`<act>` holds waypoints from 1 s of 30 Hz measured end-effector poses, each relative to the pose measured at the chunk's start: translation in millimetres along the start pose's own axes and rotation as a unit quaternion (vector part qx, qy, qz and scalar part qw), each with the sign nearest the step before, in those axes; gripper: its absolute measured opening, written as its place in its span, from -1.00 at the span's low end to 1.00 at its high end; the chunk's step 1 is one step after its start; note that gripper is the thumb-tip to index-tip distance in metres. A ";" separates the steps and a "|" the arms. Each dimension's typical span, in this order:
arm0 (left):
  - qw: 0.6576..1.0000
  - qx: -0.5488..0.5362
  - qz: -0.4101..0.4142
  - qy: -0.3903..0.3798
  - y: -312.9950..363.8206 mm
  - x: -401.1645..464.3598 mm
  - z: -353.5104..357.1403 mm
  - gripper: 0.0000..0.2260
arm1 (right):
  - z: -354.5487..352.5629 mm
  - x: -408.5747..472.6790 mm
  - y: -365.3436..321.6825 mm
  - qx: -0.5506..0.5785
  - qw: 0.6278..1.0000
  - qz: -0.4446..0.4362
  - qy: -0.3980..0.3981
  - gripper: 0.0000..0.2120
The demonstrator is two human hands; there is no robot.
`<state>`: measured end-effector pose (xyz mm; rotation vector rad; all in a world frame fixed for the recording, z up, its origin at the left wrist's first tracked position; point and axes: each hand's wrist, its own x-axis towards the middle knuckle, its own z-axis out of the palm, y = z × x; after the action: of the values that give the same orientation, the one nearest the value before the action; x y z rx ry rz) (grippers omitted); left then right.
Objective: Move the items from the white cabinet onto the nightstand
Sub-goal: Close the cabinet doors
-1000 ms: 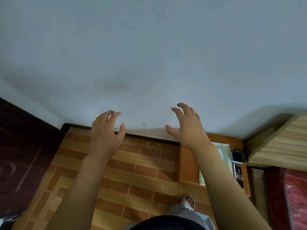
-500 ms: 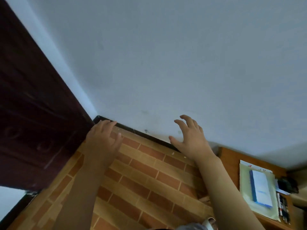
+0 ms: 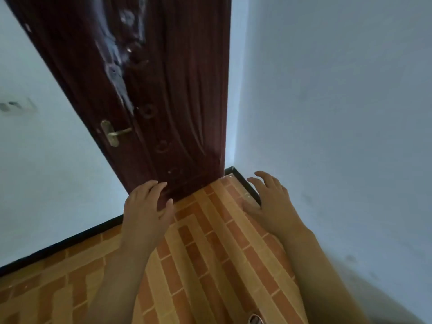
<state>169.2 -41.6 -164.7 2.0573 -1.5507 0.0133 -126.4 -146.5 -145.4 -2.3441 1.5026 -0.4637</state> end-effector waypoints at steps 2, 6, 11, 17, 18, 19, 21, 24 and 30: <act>0.999 0.016 -0.043 0.026 -26.0 -7.9 -17.7 -0.62 | 15.7 25.7 -27.8 0.005 0.999 -0.038 -0.019 -0.45; 0.989 0.042 -0.127 0.064 -74.3 -27.9 -47.2 -0.53 | 56.3 72.1 -80.4 0.003 0.992 -0.105 -0.067 -0.40; 0.966 0.097 -0.228 0.074 -120.2 -39.3 -63.9 -0.49 | 105.6 124.3 -140.1 -0.012 0.971 -0.206 -0.125 -0.39; 0.932 0.154 -0.313 0.095 -153.1 -7.1 -69.2 -0.49 | 150.9 204.6 -182.1 -0.013 0.944 -0.279 -0.174 -0.38; 0.929 0.163 -0.319 0.098 -158.0 2.0 -69.4 -0.50 | 155.4 219.7 -186.9 -0.015 0.942 -0.284 -0.178 -0.39; 0.925 0.167 -0.326 0.101 -163.5 11.3 -69.5 -0.50 | 159.0 234.7 -192.0 -0.016 0.940 -0.291 -0.179 -0.39; 0.916 0.173 -0.346 0.105 -173.9 29.3 -69.4 -0.51 | 165.5 262.8 -203.2 -0.020 0.934 -0.305 -0.185 -0.39; 0.902 0.185 -0.374 0.112 -185.9 48.2 -69.5 -0.52 | 180.4 298.0 -225.3 -0.005 0.923 -0.331 -0.196 -0.41; 0.871 0.203 -0.427 0.135 -212.9 43.3 -91.6 -0.53 | 217.3 330.0 -294.4 0.023 0.888 -0.398 -0.227 -0.43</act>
<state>401.7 -2.7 -162.9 2.7612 -0.3916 0.3005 336.5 -311.5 -180.8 -2.6929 0.2787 -0.0923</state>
